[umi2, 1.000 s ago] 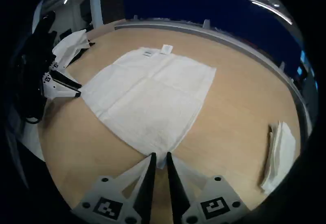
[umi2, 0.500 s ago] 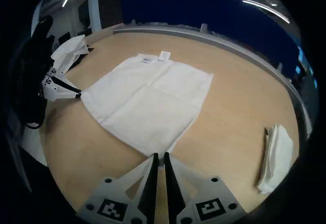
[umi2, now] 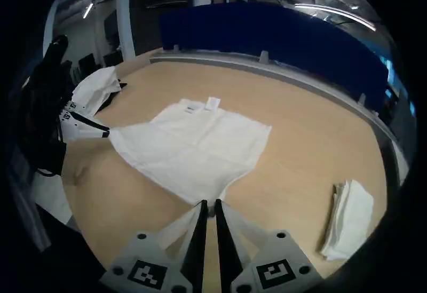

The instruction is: Fold towel

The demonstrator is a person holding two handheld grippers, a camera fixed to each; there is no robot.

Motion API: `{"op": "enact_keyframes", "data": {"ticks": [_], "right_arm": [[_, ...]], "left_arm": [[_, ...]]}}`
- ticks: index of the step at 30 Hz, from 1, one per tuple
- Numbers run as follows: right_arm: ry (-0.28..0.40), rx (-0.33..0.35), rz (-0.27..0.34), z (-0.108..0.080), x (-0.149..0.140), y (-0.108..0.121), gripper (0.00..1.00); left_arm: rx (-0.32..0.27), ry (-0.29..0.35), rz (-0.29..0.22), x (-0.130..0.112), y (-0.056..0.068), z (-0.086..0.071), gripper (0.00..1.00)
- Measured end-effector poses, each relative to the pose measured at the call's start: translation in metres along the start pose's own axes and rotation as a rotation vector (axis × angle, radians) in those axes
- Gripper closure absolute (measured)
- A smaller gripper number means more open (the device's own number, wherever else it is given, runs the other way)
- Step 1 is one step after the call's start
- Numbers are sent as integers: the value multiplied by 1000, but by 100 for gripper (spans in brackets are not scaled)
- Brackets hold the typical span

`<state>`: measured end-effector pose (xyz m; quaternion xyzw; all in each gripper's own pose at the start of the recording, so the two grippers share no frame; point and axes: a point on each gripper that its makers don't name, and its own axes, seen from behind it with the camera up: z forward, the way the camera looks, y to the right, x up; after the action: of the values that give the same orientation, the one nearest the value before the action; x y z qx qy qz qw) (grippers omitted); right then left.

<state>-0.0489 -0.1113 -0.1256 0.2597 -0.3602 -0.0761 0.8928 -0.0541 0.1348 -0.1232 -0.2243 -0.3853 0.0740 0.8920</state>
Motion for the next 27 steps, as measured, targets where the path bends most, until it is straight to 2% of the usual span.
{"op": "enact_keyframes", "data": {"ticks": [9, 18, 21, 27], "right_arm": [[47, 0, 3, -27, 30, -3, 89], [47, 24, 4, -54, 43, -12, 89], [38, 30, 5, -59, 43, -15, 89], [15, 34, 4, -57, 41, -15, 89]], "left_arm": [[0, 30, -32, 21, 0, -25, 90], [-9, 31, -50, 32, 4, -49, 90], [-12, 31, -56, 33, 6, -53, 90], [1, 28, -68, 35, 2, -48, 90]]}}
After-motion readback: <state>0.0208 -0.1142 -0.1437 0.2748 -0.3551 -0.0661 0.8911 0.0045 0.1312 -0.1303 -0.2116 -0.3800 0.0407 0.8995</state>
